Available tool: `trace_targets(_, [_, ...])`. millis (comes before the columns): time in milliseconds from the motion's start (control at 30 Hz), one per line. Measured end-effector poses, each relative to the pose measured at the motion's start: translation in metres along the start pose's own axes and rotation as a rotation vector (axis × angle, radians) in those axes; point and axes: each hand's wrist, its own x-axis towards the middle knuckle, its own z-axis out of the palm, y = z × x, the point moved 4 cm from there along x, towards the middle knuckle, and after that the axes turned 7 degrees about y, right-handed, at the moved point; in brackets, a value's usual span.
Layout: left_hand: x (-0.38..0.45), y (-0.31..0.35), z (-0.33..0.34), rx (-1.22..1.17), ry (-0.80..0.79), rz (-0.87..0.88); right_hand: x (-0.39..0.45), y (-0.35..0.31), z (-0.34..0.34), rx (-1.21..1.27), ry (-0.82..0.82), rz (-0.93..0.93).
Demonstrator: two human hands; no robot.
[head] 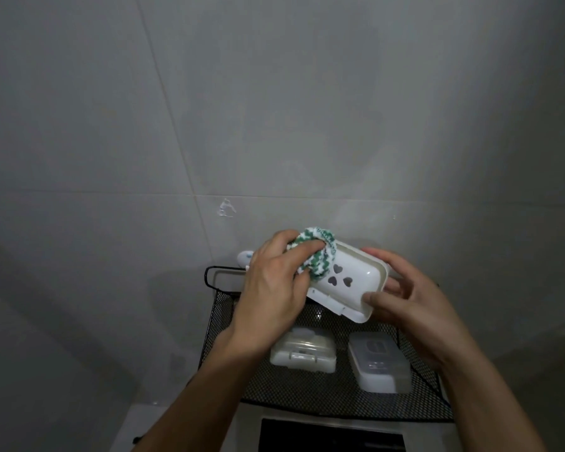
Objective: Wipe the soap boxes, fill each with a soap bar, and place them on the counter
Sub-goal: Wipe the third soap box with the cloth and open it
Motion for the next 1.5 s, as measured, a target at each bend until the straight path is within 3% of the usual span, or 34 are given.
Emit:
trace_targets(133, [0.000,0.001,0.002,0.099,0.000,0.012,-0.002,0.001,0.000,0.027,0.103,-0.056])
trace_targets(367, [-0.008,0.005,0.011,0.192,0.110,-0.119,-0.001,-0.009,0.004,0.096,0.188,-0.165])
trace_targets(500, [-0.013,0.005,0.013,0.298,0.055,-0.114,-0.002,-0.010,0.003,0.083,0.204,-0.186])
trace_targets(633, [-0.016,0.013,0.014,0.394,-0.039,0.003,-0.002,-0.002,0.005,0.096,0.190,-0.164])
trace_targets(1067, [-0.025,0.039,0.028,0.225,-0.228,0.165,-0.001,0.004,-0.004,0.130,0.165,-0.121])
trace_targets(1200, [-0.018,0.014,0.014,0.279,-0.107,0.011,-0.001,0.005,-0.012,0.130,0.177,-0.106])
trace_targets(1333, [-0.006,0.012,-0.003,0.283,0.075,0.014,-0.004,0.010,-0.014,0.119,0.172,-0.078])
trace_targets(1500, [0.004,0.030,0.003,0.292,0.068,0.014,-0.005,0.010,-0.003,0.102,0.058,-0.058])
